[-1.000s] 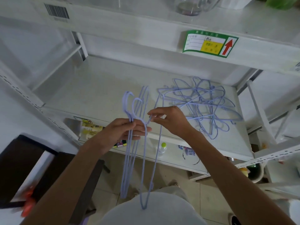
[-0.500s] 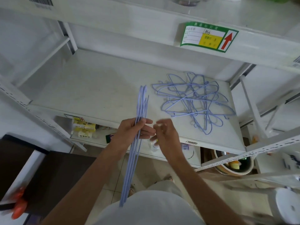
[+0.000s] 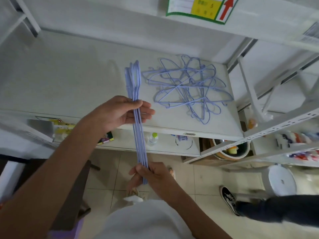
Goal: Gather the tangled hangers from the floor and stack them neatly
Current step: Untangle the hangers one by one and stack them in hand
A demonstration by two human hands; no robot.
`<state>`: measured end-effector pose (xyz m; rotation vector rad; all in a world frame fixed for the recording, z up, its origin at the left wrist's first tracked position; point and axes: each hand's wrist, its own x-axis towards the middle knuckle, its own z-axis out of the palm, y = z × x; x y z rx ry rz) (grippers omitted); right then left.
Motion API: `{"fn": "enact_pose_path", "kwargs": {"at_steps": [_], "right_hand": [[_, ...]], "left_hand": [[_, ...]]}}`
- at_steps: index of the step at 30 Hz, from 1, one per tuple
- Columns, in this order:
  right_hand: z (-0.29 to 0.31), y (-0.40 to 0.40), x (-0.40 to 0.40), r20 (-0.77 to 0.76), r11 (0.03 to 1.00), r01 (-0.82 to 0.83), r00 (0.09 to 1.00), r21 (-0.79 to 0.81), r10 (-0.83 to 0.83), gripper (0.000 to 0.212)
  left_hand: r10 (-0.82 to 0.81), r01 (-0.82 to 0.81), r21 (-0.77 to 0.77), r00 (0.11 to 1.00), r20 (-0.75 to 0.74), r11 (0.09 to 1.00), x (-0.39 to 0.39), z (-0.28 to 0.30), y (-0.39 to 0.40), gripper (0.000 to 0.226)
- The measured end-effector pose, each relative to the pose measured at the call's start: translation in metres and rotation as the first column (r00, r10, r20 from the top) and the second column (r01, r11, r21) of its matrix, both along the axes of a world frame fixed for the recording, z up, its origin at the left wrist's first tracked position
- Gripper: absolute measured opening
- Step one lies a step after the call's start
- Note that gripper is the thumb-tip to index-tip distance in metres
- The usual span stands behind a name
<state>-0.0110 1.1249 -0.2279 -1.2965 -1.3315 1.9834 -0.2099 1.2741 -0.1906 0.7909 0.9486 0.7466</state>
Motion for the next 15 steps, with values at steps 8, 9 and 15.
{"fn": "enact_pose_path", "kwargs": {"at_steps": [8, 9, 15], "right_hand": [[-0.009, 0.013, 0.055, -0.115, 0.951, 0.305, 0.944, -0.058, -0.31, 0.028], [-0.008, 0.025, 0.067, -0.093, 0.931, 0.361, 0.927, -0.045, -0.364, 0.027], [-0.012, 0.146, 0.152, 0.273, 0.928, 0.365, 0.888, 0.071, -0.37, 0.019]], "left_hand": [[-0.02, 0.023, -0.053, 0.998, 0.054, 0.998, 0.024, 0.001, -0.002, 0.036], [-0.025, 0.027, -0.055, 0.999, 0.046, 0.998, 0.024, 0.003, -0.004, 0.036], [-0.117, 0.111, -0.067, 0.989, -0.09, 0.992, 0.029, 0.014, -0.014, 0.046]]}}
